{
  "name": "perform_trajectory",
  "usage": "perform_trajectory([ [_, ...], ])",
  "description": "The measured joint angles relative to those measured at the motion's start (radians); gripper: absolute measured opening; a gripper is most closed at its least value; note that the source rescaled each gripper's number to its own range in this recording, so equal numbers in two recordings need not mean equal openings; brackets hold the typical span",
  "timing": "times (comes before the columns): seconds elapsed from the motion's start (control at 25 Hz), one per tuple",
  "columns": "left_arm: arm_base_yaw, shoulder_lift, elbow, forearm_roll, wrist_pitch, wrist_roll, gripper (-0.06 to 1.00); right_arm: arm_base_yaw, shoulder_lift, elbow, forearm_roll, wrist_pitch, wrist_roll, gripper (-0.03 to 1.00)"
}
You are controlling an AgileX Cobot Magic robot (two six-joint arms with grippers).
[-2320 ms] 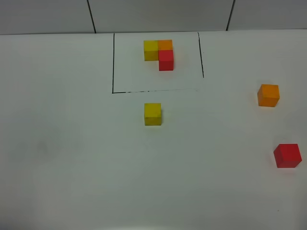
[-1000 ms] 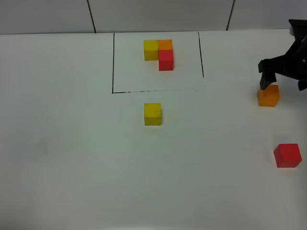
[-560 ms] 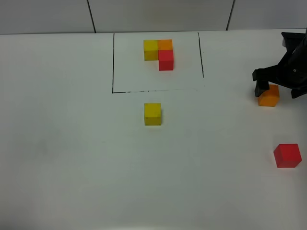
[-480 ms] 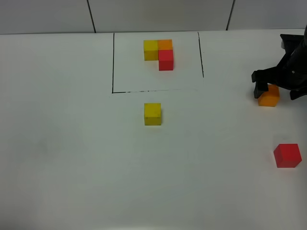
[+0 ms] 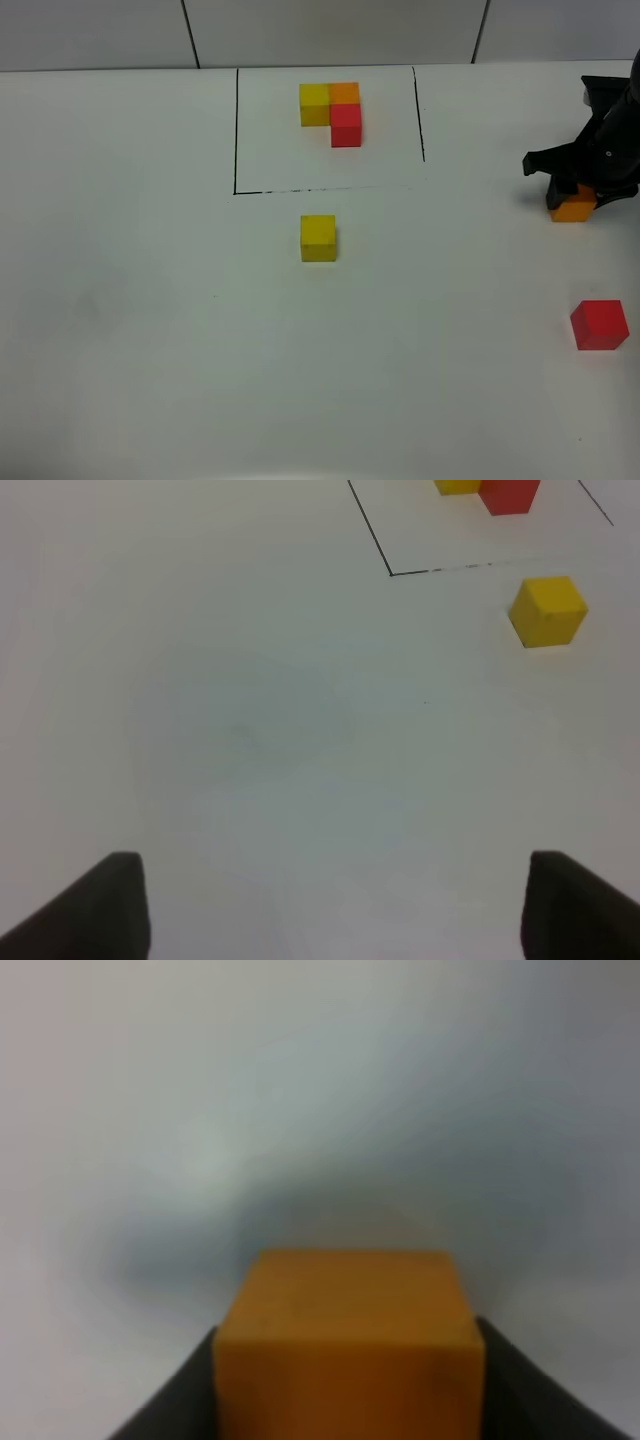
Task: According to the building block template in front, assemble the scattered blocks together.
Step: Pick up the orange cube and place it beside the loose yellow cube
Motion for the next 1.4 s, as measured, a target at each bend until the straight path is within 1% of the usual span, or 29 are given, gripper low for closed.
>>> perform_trajectory([
  [0.12,0.000,0.000,0.000,0.000,0.000,0.000,0.73,0.033,-0.015,0.000,-0.021,0.028,-0.102,0.03],
  [0.2,0.000,0.000,0.000,0.000,0.000,0.000,0.73,0.075,-0.031,0.000,-0.039,0.053,-0.244,0.03],
  [0.36,0.000,0.000,0.000,0.000,0.000,0.000,0.73,0.188,-0.040,0.000,-0.054,0.153,-0.585,0.03],
  [0.44,0.000,0.000,0.000,0.000,0.000,0.000,0.73,0.239,-0.040,0.000,-0.055,0.189,-0.721,0.03],
  [0.48,0.000,0.000,0.000,0.000,0.000,0.000,0.73,0.266,-0.040,0.000,-0.057,0.196,-0.785,0.03],
  [0.6,0.000,0.000,0.000,0.000,0.000,0.000,0.73,0.341,-0.040,0.000,-0.067,0.191,-0.911,0.03],
  [0.72,0.000,0.000,0.000,0.000,0.000,0.000,0.73,0.405,-0.034,-0.021,-0.088,0.171,-0.961,0.03],
  [0.84,0.000,0.000,0.000,0.000,0.000,0.000,0.73,0.440,0.000,-0.090,-0.094,0.191,-0.979,0.03],
  [1.0,0.000,0.000,0.000,0.000,0.000,0.000,0.73,0.456,0.066,-0.190,-0.074,0.238,-1.033,0.03],
  [1.16,0.000,0.000,0.000,0.000,0.000,0.000,0.73,0.469,0.125,-0.279,-0.030,0.279,-1.080,0.03],
  [1.4,0.000,0.000,0.000,0.000,0.000,0.000,0.73,0.508,0.174,-0.339,-0.011,0.287,-1.091,0.03],
])
